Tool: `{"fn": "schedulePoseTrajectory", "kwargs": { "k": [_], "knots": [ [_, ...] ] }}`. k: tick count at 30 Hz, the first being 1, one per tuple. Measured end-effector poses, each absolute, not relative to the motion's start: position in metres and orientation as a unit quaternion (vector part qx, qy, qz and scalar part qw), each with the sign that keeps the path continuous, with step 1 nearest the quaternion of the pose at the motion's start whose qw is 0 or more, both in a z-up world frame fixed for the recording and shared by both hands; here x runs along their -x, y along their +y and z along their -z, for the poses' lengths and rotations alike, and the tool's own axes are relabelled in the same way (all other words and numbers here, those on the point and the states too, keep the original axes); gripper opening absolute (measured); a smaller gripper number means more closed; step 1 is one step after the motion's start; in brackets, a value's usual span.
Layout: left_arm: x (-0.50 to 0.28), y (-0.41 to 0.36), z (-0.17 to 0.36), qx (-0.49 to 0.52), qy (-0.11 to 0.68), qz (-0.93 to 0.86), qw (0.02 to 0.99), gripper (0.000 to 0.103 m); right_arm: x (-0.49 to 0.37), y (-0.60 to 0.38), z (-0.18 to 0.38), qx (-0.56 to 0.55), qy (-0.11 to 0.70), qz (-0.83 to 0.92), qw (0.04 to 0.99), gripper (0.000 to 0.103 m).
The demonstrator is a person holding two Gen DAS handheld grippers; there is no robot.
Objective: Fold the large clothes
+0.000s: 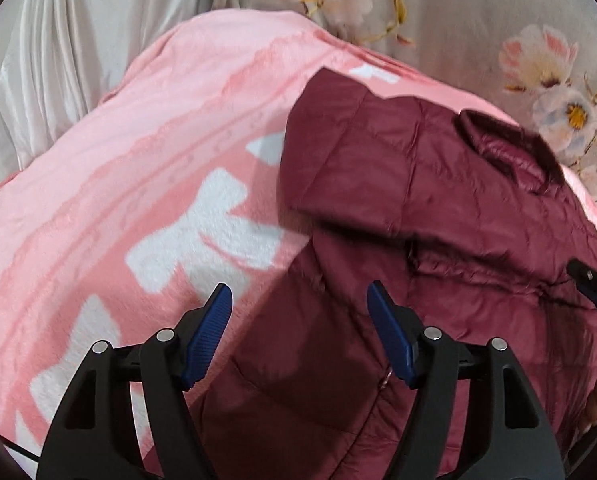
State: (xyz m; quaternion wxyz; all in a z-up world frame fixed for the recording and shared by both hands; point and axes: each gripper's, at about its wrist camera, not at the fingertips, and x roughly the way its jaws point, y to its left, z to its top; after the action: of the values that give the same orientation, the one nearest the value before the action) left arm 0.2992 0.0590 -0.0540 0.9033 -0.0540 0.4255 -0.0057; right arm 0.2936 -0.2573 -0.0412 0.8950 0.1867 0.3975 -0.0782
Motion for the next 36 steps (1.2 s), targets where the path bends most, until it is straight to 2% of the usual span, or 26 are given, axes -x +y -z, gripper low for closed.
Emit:
{"fn": "schedulePoseTrajectory", "kwargs": {
  "k": [2, 3, 5, 6, 7, 14, 18, 25, 32, 33, 34, 35, 36],
  "knots": [
    [-0.299, 0.061, 0.056, 0.054, 0.425, 0.007, 0.904, 0.067, -0.302, -0.255, 0.049, -0.195, 0.403, 0.081, 0.890, 0.056],
    [-0.298, 0.062, 0.056, 0.053, 0.424, 0.007, 0.904, 0.067, -0.305, -0.254, 0.051, -0.193, 0.403, 0.084, 0.891, 0.053],
    [-0.298, 0.062, 0.058, 0.052, 0.424, 0.008, 0.904, 0.067, -0.308, -0.249, 0.049, -0.186, 0.395, 0.081, 0.896, 0.028],
    [-0.298, 0.062, 0.059, 0.051, 0.425, 0.008, 0.904, 0.067, -0.309, -0.247, 0.048, -0.183, 0.393, 0.080, 0.897, 0.010],
    [-0.298, 0.062, 0.059, 0.050, 0.426, 0.008, 0.904, 0.067, -0.309, -0.246, 0.043, -0.185, 0.386, 0.075, 0.901, 0.005],
    [-0.300, 0.060, 0.057, 0.048, 0.427, 0.006, 0.903, 0.067, -0.289, -0.265, -0.027, -0.112, 0.291, 0.125, 0.942, 0.003],
    [-0.304, 0.060, 0.048, 0.067, 0.428, 0.023, 0.901, 0.067, -0.273, -0.295, -0.047, -0.062, 0.258, 0.192, 0.945, 0.003],
    [-0.356, 0.046, 0.030, 0.165, 0.462, 0.101, 0.866, 0.067, -0.261, -0.369, -0.005, -0.113, 0.295, 0.227, 0.921, 0.003],
    [-0.419, 0.036, 0.047, 0.236, 0.492, 0.103, 0.832, 0.067, -0.259, -0.375, 0.019, -0.118, 0.309, 0.217, 0.918, 0.003],
    [-0.427, 0.037, 0.054, 0.246, 0.501, 0.092, 0.824, 0.065, -0.259, -0.375, 0.020, -0.117, 0.309, 0.215, 0.919, 0.003],
    [-0.431, 0.037, 0.059, 0.250, 0.507, 0.085, 0.821, 0.055, -0.258, -0.373, 0.021, -0.117, 0.309, 0.213, 0.919, 0.003],
    [-0.435, 0.038, 0.064, 0.254, 0.511, 0.075, 0.817, 0.050, -0.258, -0.373, 0.022, -0.115, 0.310, 0.212, 0.920, 0.003],
    [-0.438, 0.040, 0.067, 0.259, 0.512, 0.066, 0.816, 0.033, -0.257, -0.374, 0.023, -0.114, 0.310, 0.211, 0.920, 0.003]
  ]
}}
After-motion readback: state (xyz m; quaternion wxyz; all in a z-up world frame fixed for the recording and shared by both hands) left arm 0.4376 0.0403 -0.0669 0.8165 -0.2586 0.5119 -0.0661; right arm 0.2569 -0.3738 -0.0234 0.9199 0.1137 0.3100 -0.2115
